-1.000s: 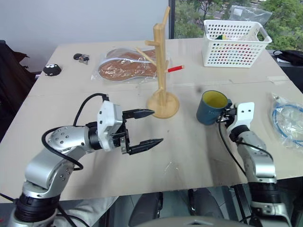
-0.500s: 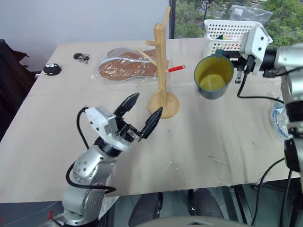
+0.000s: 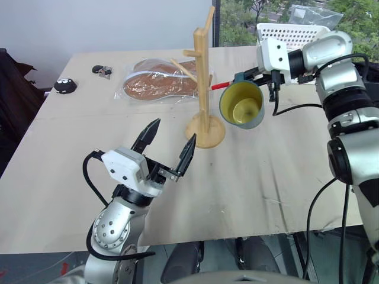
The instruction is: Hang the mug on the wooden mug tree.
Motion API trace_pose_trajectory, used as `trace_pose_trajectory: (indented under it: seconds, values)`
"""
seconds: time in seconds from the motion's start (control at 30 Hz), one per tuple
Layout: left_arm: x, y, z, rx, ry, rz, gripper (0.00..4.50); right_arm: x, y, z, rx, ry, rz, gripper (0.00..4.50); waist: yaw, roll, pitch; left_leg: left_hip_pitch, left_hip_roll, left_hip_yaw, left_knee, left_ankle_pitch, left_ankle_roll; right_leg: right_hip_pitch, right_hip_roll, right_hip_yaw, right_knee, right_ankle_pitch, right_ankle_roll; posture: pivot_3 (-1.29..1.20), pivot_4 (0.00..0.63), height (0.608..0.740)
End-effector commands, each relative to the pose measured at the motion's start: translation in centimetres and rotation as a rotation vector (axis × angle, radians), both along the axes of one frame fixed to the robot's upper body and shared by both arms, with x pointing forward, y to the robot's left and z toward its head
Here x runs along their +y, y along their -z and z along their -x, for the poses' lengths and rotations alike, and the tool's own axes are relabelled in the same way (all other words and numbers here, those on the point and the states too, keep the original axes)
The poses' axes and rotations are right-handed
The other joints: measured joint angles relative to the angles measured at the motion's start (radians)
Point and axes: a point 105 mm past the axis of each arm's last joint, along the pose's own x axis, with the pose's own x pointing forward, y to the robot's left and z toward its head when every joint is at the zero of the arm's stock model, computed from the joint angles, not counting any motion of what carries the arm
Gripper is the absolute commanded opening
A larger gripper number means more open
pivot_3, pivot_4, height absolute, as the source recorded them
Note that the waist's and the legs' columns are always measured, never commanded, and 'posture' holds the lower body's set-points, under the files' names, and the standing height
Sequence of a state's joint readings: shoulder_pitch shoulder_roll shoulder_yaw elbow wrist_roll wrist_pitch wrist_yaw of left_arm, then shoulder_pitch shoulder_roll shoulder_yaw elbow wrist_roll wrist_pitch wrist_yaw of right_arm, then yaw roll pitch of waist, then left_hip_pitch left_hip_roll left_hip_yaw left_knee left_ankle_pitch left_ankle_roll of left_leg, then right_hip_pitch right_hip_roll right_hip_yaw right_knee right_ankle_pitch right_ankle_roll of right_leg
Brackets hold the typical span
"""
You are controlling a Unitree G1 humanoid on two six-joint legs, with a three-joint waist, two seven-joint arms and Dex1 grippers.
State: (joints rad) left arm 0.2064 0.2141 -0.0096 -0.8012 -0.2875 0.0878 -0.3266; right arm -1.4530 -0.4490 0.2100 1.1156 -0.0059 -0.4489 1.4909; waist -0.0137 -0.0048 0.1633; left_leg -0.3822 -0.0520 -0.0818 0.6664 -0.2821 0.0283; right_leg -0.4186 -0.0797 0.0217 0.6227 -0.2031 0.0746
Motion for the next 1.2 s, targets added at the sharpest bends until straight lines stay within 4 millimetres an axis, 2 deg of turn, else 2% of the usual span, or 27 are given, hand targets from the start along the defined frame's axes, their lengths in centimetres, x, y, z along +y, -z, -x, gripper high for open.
trace_pose_trajectory:
  seconds: [0.03, 0.33, 0.43, 0.67, 0.7, 0.87, 0.93, 1.0, 1.13, 1.2]
  values:
    - [0.0, -0.1, 0.5, -0.037, 0.008, -0.007, 4.5, 1.2, -2.6, 0.1, -0.091, 0.001, 0.004, 0.02, -0.001, 0.0, 0.0, -0.001, 0.0, 0.001, 0.0, 0.0, 0.0, -0.001, 0.0, 0.001, 0.001, 0.0, 0.0, 0.0, 0.15, 0.74]
    - [-0.2, 0.0, 0.5, -0.051, 0.019, -0.015, 4.5, 2.1, -3.7, -0.6, -0.1, 0.059, -0.027, 0.02, 0.0, 0.0, 0.0, -0.002, 0.0, 0.001, -0.001, 0.0, 0.0, -0.003, 0.0, 0.001, 0.001, 0.0, 0.0, 0.0, 0.15, 0.74]
    - [-0.1, -0.3, 0.3, -0.055, 0.02, -0.017, 4.5, 2.1, -4.0, -0.7, -0.111, 0.068, -0.044, 0.84, -0.001, 0.0, 0.0, -0.002, 0.0, 0.001, -0.001, 0.0, 0.0, -0.003, 0.0, 0.001, 0.001, 0.0, 0.0, 0.0, 0.15, 0.74]
    - [0.1, -0.1, 0.0, -0.044, 0.039, -0.004, 4.5, 0.7, -5.5, -1.8, -0.128, 0.192, -0.143, 4.28, -0.002, 0.0, 0.0, -0.002, 0.0, 0.001, -0.001, 0.0, 0.0, -0.004, 0.0, 0.001, 0.002, 0.0, 0.0, 0.0, 0.15, 0.74]
    - [0.1, -0.1, 0.0, -0.042, 0.043, -0.003, 4.5, 0.2, -5.9, -1.9, -0.123, 0.21, -0.162, 4.45, -0.001, 0.0, 0.0, -0.002, 0.0, 0.001, -0.001, 0.0, 0.0, -0.004, 0.0, 0.001, 0.002, 0.0, 0.0, 0.0, 0.15, 0.74]
    - [0.2, 0.2, -0.1, -0.018, 0.055, -0.006, 4.5, -2.9, -6.8, -1.8, -0.071, 0.275, -0.226, 4.45, 0.001, 0.0, 0.0, -0.002, -0.001, 0.001, -0.001, 0.0, 0.0, -0.004, 0.0, 0.001, 0.001, 0.0, 0.0, 0.0, 0.15, 0.74]
    - [0.4, 1.4, -0.4, 0.051, 0.066, -0.017, 4.5, -4.8, -5.9, -1.8, 0.003, 0.309, -0.248, 4.45, 0.001, 0.0, 0.0, -0.002, -0.001, 0.001, -0.001, 0.0, 0.0, -0.004, 0.0, 0.001, 0.001, 0.0, 0.0, 0.0, 0.15, 0.74]
    - [1.0, 3.0, -1.1, 0.159, 0.055, -0.015, 4.5, -7.1, -3.7, -1.4, 0.107, 0.349, -0.272, 4.45, 0.003, 0.0, 0.0, -0.002, -0.001, 0.001, -0.002, 0.0, 0.0, -0.003, 0.0, 0.001, 0.001, 0.0, 0.0, 0.0, 0.15, 0.74]
    - [1.1, 5.5, -1.0, 0.298, 0.069, -0.078, 4.5, -9.8, 2.0, 0.4, 0.196, 0.429, -0.388, 4.45, 0.004, -0.001, -0.001, -0.002, -0.001, -0.001, 0.0, 0.0, 0.0, -0.001, -0.001, -0.001, 0.001, 0.0, 0.0, 0.0, 0.15, 0.74]
    - [1.0, 6.7, -0.8, 0.368, 0.084, -0.125, 4.5, -10.1, 5.4, 2.6, 0.23, 0.45, -0.527, 4.45, 0.006, -0.002, -0.002, -0.002, 0.0, 0.0, -0.001, 0.0, 0.0, -0.002, -0.001, 0.001, 0.001, 0.0, 0.0, 0.0, 0.15, 0.74]
